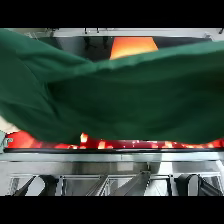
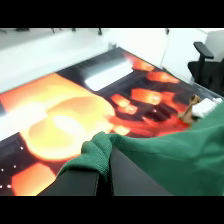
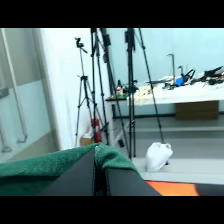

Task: Fold the shirts.

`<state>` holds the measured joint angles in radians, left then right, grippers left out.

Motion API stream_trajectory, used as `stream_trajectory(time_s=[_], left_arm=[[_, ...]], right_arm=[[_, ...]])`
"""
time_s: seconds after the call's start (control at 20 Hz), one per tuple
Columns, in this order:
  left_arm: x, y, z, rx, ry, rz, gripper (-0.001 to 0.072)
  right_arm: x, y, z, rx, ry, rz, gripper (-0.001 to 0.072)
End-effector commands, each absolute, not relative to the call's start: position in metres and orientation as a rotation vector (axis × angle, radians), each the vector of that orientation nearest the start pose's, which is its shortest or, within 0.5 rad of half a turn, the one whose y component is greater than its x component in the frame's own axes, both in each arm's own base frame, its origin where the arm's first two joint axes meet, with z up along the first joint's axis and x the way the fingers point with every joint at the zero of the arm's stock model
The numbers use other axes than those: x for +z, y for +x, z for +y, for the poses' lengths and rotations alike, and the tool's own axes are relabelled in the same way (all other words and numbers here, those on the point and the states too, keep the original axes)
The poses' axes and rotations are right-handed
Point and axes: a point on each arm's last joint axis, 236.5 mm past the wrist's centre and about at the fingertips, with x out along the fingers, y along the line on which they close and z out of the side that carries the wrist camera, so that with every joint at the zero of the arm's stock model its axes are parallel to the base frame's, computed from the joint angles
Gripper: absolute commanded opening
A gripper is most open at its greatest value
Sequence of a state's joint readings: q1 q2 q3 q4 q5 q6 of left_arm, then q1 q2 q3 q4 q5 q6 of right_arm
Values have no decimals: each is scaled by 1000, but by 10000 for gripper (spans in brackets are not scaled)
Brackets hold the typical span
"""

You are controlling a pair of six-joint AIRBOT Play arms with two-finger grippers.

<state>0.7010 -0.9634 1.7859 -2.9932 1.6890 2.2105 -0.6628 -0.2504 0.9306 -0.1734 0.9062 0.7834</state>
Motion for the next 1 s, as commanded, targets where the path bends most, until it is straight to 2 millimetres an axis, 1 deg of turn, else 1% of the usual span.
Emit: stream_trajectory(time_s=[0.0,0.05,0.1,0.15,0.2,0.25,0.3,0.35,0.45,0.5,0.55,0.6,0.65,0.7,0.75,0.85,0.95], left_arm=[[422,279,-83,-883,-94,289,29],[403,294,-83,-921,-135,349,29],[376,315,-81,-930,-178,430,29],[342,339,-75,-910,-214,522,29],[309,363,-67,-866,-241,602,29],[277,385,-60,-830,-270,670,29],[247,403,-56,-820,-310,724,29],[221,418,-54,-833,-349,764,29],[168,447,-55,-852,-426,848,29],[145,461,-53,-843,-458,871,29],[123,476,-50,-828,-484,891,29],[107,488,-45,-820,-504,904,29],[94,501,-41,-816,-516,914,29],[85,511,-37,-812,-530,925,29],[75,522,-33,-805,-548,935,29],[56,534,-29,-793,-599,976,29],[38,538,-28,-794,-650,1027,29]], right_arm=[[401,256,42,345,193,-207,21],[385,274,37,397,240,-144,20],[365,296,25,424,308,-77,20],[343,318,14,434,366,-18,20],[313,341,6,442,427,61,21],[277,362,4,459,482,155,21],[243,379,12,495,522,240,21],[205,397,27,539,564,325,21],[136,433,42,532,614,457,21],[102,450,43,490,627,504,20],[76,464,41,451,636,534,20],[54,475,37,427,647,564,20],[38,484,34,418,658,588,20],[29,494,30,417,667,601,20],[25,503,26,415,667,602,20],[28,516,25,432,664,591,20],[34,518,29,465,681,594,20]])
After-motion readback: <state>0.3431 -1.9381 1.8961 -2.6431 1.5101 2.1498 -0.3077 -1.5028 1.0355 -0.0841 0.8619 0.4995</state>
